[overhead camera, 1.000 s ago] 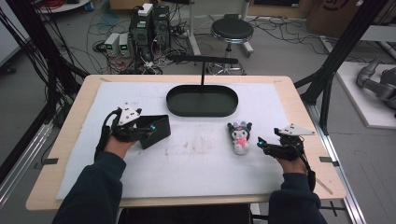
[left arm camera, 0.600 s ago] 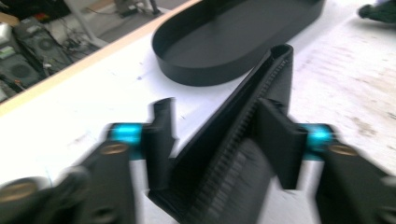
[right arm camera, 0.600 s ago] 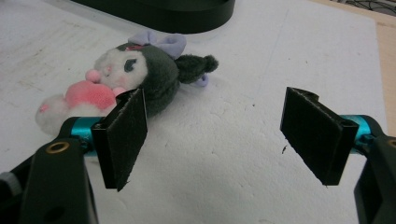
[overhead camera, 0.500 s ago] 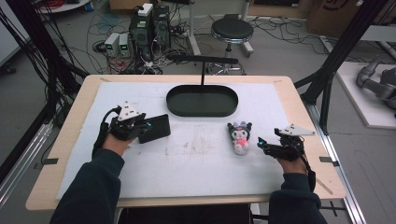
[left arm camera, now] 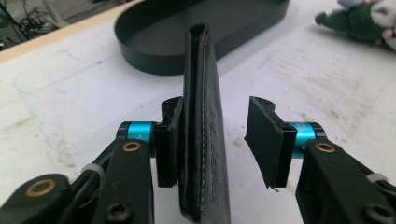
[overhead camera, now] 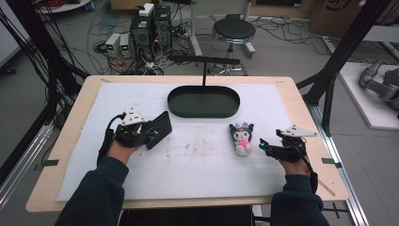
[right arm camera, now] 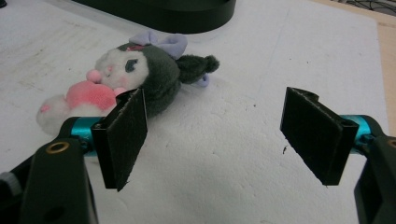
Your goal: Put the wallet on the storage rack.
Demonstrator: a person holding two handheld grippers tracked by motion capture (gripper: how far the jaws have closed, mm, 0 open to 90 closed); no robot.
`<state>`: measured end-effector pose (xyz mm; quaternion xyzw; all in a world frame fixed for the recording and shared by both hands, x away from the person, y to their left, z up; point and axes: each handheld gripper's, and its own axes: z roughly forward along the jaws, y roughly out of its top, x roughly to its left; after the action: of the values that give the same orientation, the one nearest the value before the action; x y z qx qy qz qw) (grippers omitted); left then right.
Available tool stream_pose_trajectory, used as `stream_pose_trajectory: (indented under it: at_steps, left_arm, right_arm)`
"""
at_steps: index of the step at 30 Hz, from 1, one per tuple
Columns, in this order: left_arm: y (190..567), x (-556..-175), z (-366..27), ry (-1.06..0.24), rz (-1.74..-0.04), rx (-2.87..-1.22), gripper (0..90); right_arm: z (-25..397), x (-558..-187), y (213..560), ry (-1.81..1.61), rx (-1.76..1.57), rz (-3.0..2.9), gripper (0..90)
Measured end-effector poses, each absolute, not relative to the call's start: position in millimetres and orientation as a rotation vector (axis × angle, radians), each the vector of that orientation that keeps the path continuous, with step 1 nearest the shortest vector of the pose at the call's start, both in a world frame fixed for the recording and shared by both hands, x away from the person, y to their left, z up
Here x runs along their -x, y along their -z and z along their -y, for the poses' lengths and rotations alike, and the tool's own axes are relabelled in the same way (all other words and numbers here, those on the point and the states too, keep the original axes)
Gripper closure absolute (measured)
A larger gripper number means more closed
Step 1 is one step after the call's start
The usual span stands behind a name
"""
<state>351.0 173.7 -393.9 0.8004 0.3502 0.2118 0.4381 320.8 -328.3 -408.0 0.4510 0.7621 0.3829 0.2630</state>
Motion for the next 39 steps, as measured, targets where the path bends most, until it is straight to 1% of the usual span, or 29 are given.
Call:
stream_pose_trajectory:
  at_steps: [1,4,5,7,13,21,29,36,39]
  left_arm:
    - [393.8,-350.3,-171.9,-0.540,-0.869,-1.989,61.1]
    - [392.3,-350.1,-170.5,-0.563,-0.885,-1.973,76.8]
    - [391.8,-350.4,-170.2,-0.563,-0.891,-1.966,77.6]
    - [390.3,-350.2,-169.6,-0.570,-0.898,-1.945,78.1]
    - [377.6,-356.4,-166.3,-0.541,-0.914,-1.815,78.4]
    - [354.9,-372.9,-153.2,-0.555,-0.906,-1.761,79.1]
    - [337.3,-399.2,-144.4,-0.546,-0.902,-1.708,79.2]
    - [331.2,-426.3,-136.3,-0.517,-0.908,-1.676,79.3]
    - [332.8,-438.5,-131.1,-0.542,-0.920,-1.693,79.3]
  right_arm:
    - [328.3,-320.9,408.0,-1.035,-1.218,-2.062,23.3]
    - [328.3,-320.7,407.9,-1.035,-1.219,-2.061,23.3]
    - [328.4,-320.5,407.8,-1.035,-1.223,-2.061,23.3]
    - [328.6,-320.4,407.8,-1.035,-1.227,-2.059,23.3]
    - [330.0,-321.3,408.3,-1.039,-1.226,-2.055,23.3]
    - [335.4,-319.6,407.7,-1.054,-1.238,-2.042,23.3]
    - [341.3,-318.7,409.5,-1.070,-1.256,-2.032,23.3]
    - [342.0,-322.4,410.7,-1.073,-1.257,-2.032,23.3]
    - [340.0,-323.5,411.1,-1.075,-1.254,-2.038,23.3]
